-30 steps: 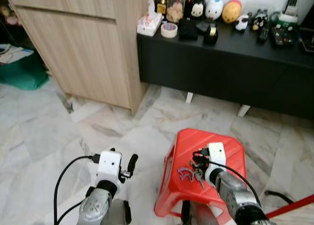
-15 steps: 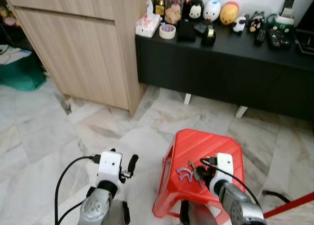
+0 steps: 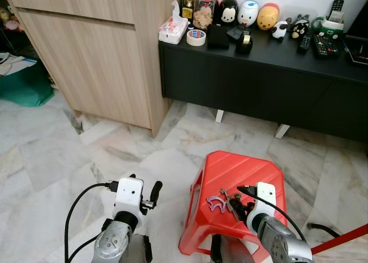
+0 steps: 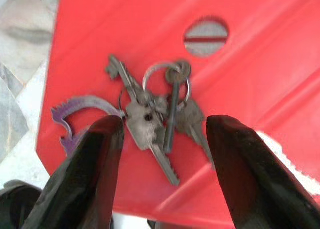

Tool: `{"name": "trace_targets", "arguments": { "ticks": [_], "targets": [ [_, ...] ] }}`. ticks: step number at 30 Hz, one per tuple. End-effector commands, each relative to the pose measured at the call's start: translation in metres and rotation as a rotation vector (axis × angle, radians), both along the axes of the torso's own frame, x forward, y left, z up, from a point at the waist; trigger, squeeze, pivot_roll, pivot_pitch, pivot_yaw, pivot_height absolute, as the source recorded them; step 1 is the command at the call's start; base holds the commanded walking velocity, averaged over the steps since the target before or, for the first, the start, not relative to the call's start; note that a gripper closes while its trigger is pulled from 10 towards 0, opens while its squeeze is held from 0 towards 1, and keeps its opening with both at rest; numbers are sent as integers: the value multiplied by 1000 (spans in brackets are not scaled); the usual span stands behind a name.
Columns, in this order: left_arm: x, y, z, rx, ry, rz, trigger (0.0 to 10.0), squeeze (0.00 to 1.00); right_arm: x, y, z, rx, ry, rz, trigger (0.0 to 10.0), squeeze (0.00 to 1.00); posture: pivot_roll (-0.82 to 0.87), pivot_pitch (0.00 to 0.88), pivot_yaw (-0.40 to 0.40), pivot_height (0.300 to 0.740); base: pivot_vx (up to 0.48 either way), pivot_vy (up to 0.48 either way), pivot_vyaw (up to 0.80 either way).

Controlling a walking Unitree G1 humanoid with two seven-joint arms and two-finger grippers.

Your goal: Hang keys on a hook

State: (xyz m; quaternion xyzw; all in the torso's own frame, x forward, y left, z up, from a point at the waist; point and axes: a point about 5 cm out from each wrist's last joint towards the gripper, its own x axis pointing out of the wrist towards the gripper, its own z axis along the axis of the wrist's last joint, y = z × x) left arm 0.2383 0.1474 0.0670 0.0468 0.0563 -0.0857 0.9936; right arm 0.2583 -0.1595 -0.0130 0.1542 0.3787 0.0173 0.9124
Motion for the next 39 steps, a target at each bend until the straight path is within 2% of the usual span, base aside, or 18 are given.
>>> {"name": "trace_targets", "arguments": {
  "ticks": [1, 12, 24, 34, 39],
  "targets": [
    [-2, -3, -5, 17, 17, -13, 10000, 0, -1, -2, -5, 4, 27, -17, 10000, 0, 46, 102, -78, 632, 0, 0, 0],
    [-4, -1, -7, 21, 21, -9, 10000, 0, 8, -4, -6, -13, 30, -20, 10000, 0, 54, 111, -73, 632, 0, 0, 0],
    [-7, -2, -7, 20, 24, -11, 10000, 0, 4, -8, -17, -17, 59, -49, 10000, 0, 56, 119, -71, 632, 0, 0, 0],
    [-10, -1, -7, 22, 25, -13, 10000, 0, 6, -9, -18, -24, 40, -49, 10000, 0, 62, 133, -69, 632, 0, 0, 0],
    [-11, 0, -7, 26, 26, -10, 10000, 0, 15, -5, -12, -1, -2, -22, 10000, 0, 66, 133, -67, 632, 0, 0, 0]
  ]
}}
